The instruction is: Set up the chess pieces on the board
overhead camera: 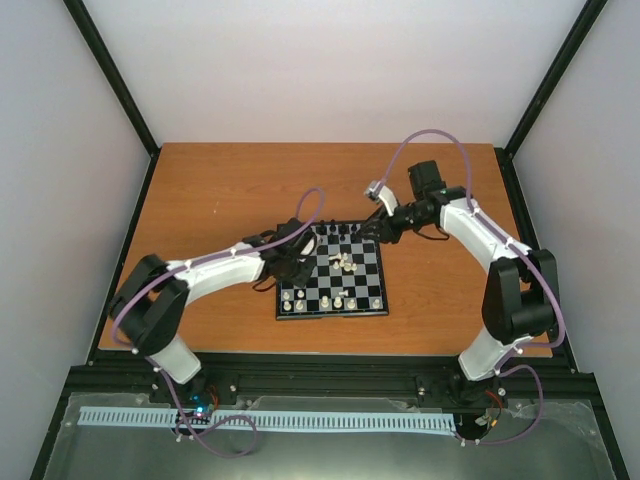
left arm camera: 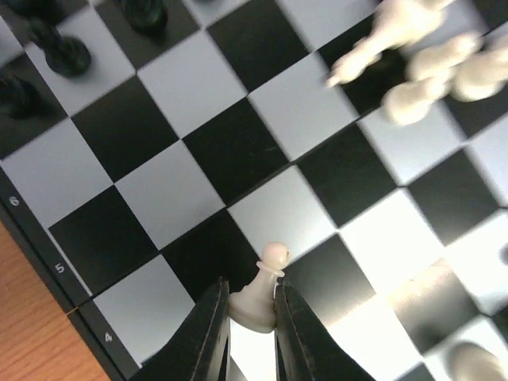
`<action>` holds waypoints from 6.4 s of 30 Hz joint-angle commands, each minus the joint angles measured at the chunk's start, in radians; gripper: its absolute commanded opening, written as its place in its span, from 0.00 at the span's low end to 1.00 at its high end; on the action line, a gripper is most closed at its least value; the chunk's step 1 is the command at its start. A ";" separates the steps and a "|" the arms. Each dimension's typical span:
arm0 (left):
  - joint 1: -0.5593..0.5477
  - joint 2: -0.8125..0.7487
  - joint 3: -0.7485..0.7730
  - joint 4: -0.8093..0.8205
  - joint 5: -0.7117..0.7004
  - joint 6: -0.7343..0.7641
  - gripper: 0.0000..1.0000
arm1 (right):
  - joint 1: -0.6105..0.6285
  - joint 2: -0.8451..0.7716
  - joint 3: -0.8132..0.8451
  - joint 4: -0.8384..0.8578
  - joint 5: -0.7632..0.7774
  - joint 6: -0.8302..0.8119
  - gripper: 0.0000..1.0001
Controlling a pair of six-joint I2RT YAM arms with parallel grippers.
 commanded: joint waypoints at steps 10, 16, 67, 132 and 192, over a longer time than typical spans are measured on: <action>-0.022 -0.270 -0.112 0.279 0.215 0.087 0.10 | -0.013 0.263 0.217 -0.352 -0.426 -0.025 0.38; -0.029 -0.287 -0.120 0.292 0.248 0.099 0.10 | 0.054 0.289 0.213 -0.343 -0.410 0.002 0.40; -0.025 -0.327 0.225 -0.199 -0.124 -0.069 1.00 | 0.120 -0.003 0.066 -0.202 0.317 -0.127 0.06; 0.114 -0.269 0.306 -0.135 -0.413 0.017 1.00 | 0.340 0.033 -0.147 -0.222 0.758 -0.210 0.18; 0.116 -0.245 0.315 -0.149 -0.304 0.051 0.95 | 0.417 0.186 -0.043 -0.114 0.619 -0.454 0.25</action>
